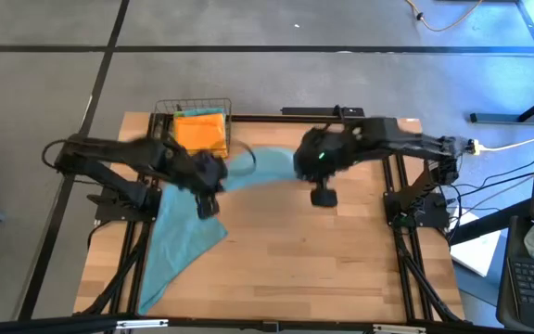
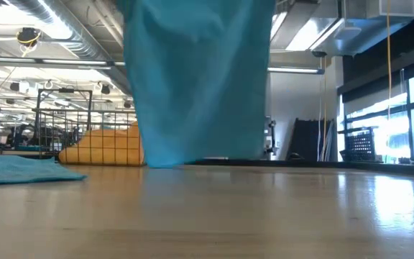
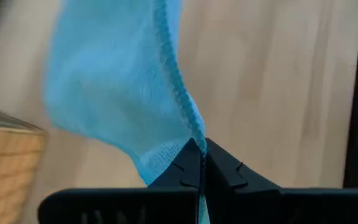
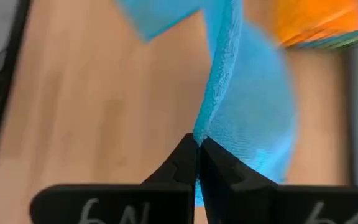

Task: Fold microfiber towels
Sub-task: Fold the right light blue microfiber cloth

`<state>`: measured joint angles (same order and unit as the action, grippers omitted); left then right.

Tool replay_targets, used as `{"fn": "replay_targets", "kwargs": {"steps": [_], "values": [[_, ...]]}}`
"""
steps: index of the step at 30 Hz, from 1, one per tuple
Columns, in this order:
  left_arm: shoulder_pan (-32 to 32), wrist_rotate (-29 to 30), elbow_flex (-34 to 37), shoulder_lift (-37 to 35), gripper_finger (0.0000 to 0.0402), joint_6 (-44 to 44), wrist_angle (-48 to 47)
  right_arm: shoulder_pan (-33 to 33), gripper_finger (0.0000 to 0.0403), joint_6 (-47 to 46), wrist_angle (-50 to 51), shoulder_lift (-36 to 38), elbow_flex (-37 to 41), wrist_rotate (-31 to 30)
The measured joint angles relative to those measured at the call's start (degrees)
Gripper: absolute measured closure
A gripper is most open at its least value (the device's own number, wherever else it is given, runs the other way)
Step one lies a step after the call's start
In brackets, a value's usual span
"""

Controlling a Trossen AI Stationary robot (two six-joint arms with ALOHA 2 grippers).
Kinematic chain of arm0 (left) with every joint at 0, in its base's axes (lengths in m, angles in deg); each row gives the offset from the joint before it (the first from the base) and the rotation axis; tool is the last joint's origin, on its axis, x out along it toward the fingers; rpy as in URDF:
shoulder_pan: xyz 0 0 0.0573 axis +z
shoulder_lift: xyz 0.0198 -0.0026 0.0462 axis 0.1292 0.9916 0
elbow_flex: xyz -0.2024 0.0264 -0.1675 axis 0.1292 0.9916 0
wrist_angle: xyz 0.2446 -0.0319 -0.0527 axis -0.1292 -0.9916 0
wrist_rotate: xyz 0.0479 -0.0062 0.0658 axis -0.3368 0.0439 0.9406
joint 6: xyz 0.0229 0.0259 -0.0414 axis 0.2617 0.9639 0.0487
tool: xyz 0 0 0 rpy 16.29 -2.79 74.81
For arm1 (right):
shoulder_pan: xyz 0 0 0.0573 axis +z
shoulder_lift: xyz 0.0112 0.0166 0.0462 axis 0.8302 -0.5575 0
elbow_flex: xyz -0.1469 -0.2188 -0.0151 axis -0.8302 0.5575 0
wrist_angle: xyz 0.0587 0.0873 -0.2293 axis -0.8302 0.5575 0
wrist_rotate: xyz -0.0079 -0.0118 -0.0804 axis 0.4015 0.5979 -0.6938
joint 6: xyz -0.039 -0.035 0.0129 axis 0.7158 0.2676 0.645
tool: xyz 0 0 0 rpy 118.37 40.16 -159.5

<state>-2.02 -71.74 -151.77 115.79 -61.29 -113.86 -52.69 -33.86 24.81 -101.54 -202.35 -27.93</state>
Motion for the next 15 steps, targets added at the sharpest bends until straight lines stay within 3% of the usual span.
{"fn": "replay_targets", "kwargs": {"steps": [6, 15], "values": [[-5.7, -8.8, 8.3, 3.7, 0.0401, -2.8, 8.8, 0.3, 0.0387, -5.7, -2.2, 0.0, 15.6, 18.3], [-11.2, -9.5, 16.7, 3.6, 0.0401, -11.6, 24.7, 1.0, 0.0390, -5.8, -7.9, -0.1, 29.8, 36.7]]}}
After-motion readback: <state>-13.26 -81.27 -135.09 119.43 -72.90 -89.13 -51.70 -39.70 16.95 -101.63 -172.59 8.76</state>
